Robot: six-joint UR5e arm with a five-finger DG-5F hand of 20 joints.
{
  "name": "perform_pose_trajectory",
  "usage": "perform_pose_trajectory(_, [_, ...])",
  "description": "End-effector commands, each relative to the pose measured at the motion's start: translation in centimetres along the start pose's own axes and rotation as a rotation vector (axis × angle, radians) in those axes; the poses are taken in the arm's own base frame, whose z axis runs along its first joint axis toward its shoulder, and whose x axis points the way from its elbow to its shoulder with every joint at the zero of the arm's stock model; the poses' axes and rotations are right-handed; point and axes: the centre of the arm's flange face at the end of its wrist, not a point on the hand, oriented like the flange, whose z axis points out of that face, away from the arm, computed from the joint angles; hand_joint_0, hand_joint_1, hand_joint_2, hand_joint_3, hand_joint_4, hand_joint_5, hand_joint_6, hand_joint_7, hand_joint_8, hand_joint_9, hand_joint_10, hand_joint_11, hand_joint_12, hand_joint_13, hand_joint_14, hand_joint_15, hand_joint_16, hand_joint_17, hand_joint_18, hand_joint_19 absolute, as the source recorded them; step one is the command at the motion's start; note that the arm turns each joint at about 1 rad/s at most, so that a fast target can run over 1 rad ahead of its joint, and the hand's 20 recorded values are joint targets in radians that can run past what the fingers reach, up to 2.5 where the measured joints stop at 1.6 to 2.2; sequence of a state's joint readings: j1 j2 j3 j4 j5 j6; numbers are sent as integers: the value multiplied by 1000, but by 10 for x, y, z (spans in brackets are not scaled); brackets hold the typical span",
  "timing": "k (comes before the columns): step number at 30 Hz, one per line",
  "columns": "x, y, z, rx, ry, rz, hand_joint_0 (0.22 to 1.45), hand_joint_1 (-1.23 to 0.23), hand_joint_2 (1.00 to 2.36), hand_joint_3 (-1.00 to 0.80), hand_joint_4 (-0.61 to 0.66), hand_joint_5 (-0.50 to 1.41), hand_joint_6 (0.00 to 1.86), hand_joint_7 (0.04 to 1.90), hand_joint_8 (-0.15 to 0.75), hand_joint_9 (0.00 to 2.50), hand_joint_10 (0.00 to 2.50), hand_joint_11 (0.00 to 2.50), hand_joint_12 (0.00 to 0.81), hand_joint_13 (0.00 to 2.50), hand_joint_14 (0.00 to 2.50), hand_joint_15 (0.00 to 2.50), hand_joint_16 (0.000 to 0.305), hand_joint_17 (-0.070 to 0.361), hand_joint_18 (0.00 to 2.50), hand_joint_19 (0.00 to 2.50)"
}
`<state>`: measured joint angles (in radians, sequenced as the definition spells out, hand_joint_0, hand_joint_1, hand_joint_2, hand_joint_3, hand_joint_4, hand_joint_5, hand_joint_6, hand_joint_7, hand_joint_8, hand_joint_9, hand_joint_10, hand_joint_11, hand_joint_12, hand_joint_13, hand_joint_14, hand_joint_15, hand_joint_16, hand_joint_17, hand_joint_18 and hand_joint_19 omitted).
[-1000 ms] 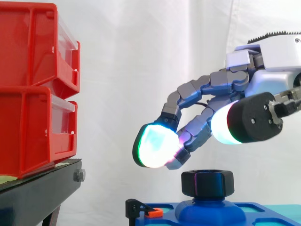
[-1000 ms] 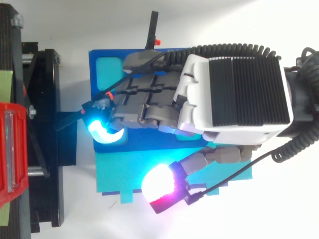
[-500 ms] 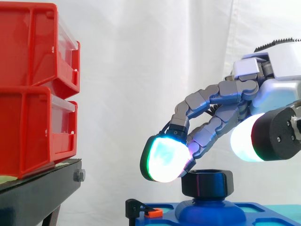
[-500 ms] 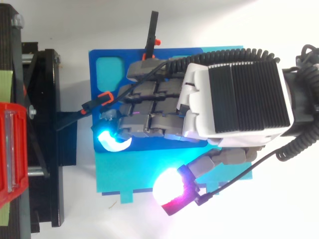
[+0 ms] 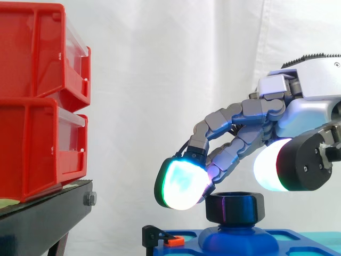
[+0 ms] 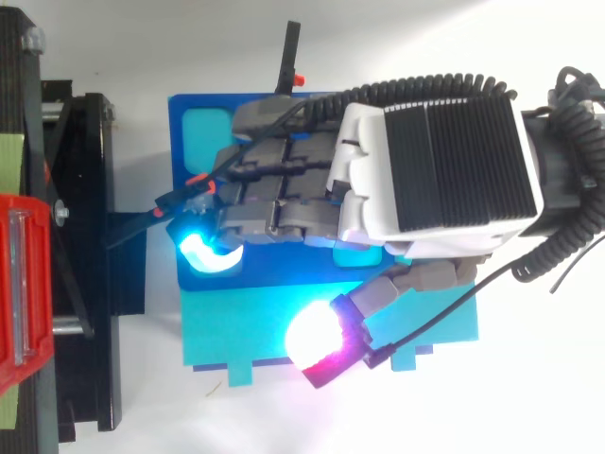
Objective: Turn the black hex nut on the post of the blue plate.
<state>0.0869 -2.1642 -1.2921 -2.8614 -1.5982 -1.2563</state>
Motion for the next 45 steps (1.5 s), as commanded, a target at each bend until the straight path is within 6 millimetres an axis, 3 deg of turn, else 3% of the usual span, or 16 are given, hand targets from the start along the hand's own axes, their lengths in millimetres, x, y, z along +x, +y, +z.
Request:
perform_pose_trajectory(1, [-2, -7, -2, 2, 0, -21, 554, -457, 1000, -500, 248, -194, 502, 721, 276, 574, 0, 0, 302, 475, 5, 106, 32, 72, 314, 296])
perform_pose_trajectory(26, [-16, -64, -24, 9, 33, -19, 553, -456, 1000, -500, 248, -194, 502, 719, 275, 569, 0, 0, 300, 469, 4, 99, 31, 70, 294, 297])
perform_pose_trajectory(33, [-35, -74, -25, -4, 22, -19, 554, -455, 1000, -500, 249, -194, 502, 719, 276, 569, 0, 0, 297, 471, 4, 103, 31, 70, 294, 296])
perform_pose_trajectory(39, [-59, -65, -16, -15, 0, -37, 553, -456, 1000, -500, 250, -193, 502, 719, 275, 567, 0, 0, 299, 471, 4, 108, 31, 70, 294, 302])
perform_pose_trajectory(45, [-58, -50, -9, -23, -5, -64, 553, -456, 1000, -500, 250, -193, 502, 721, 277, 572, 0, 0, 300, 478, 4, 110, 31, 70, 298, 294])
